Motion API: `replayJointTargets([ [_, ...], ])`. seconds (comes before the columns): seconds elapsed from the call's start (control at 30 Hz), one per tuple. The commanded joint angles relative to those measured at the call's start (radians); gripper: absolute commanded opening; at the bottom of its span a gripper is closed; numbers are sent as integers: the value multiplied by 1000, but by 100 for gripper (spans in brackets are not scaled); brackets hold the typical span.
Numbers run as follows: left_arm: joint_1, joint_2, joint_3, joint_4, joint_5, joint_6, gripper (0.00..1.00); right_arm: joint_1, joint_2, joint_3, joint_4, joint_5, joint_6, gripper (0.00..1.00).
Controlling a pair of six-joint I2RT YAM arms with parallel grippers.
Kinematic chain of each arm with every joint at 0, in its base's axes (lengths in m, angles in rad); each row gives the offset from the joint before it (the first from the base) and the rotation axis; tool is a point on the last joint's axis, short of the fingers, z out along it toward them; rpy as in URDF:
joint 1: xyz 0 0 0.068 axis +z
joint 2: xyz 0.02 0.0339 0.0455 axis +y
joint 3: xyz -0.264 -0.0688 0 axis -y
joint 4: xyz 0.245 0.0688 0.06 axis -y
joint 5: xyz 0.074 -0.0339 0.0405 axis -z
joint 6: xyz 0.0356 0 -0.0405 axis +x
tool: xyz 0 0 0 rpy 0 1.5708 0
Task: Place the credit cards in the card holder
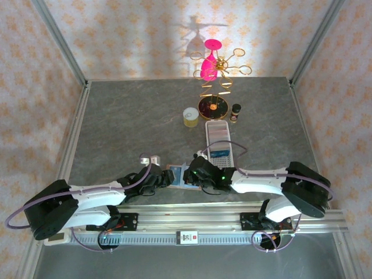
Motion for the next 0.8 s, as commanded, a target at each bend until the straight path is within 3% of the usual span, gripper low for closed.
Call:
replayJointTargets([
  [0.0,-5,-13,-74,-70,36,-53,53,6,49,39,62,-29,-16,18],
  [0.17,0,-107,-93,-193,-63,-83,53,6,119,81,134,-65,-18,31],
  [0.3,3,-238,-86,-346,-144,-109,53,6,183,114,208,-110,-13,32],
  [0.5,3,-440,-62,-518,-209,-137,55,1,243,158,222,-127,-39,42],
  [0.67,3,-453,3,-531,-207,-82,56,-46,104,123,163,-101,-137,41],
  [0.77,3,-376,72,-499,-175,-11,56,-81,-64,114,54,44,-298,41],
])
